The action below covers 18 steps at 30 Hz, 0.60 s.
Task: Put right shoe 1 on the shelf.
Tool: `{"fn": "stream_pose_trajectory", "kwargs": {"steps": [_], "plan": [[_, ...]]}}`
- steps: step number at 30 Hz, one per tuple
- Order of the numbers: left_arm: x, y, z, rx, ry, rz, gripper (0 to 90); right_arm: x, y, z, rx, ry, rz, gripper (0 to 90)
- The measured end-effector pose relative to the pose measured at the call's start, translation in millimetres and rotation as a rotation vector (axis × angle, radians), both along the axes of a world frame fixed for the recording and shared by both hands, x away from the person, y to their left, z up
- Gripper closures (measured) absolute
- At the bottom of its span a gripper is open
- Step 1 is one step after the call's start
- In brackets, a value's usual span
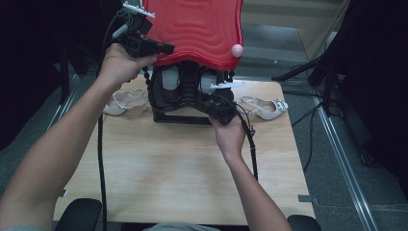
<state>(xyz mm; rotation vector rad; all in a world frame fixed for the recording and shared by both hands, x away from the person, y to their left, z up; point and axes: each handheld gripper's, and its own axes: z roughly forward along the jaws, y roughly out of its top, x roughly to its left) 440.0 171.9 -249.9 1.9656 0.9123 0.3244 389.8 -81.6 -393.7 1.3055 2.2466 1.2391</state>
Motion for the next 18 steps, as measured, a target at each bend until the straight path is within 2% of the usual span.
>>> {"fn": "stream_pose_trajectory", "kwargs": {"steps": [3,5,8,10,14,18], "plan": [[0.2,0.0,-0.1,0.000,-0.002,0.001,90.0,6.6,-0.3,1.6,-0.001,0.000,0.001,90.0],[0.1,-0.2,-0.1,0.002,-0.003,0.001,90.0,9.1,1.1,1.8,-0.028,-0.022,-0.005,90.0],[-0.1,0.2,-0.1,0.003,-0.004,0.001,90.0,15.2,-0.1,-1.5,-0.044,-0.005,-0.044,90.0],[-0.4,0.2,-0.2,0.003,-0.005,0.002,90.0,17.0,-3.0,-8.1,-0.015,0.014,-0.037,90.0],[-0.8,-0.2,-0.4,-0.009,0.003,0.020,90.0,11.8,-12.2,-14.0,0.043,-0.002,-0.028,90.0],[-1.0,-0.2,-0.3,-0.018,0.011,0.036,90.0,6.2,-20.2,-14.0,0.068,0.000,-0.011,90.0]]}}
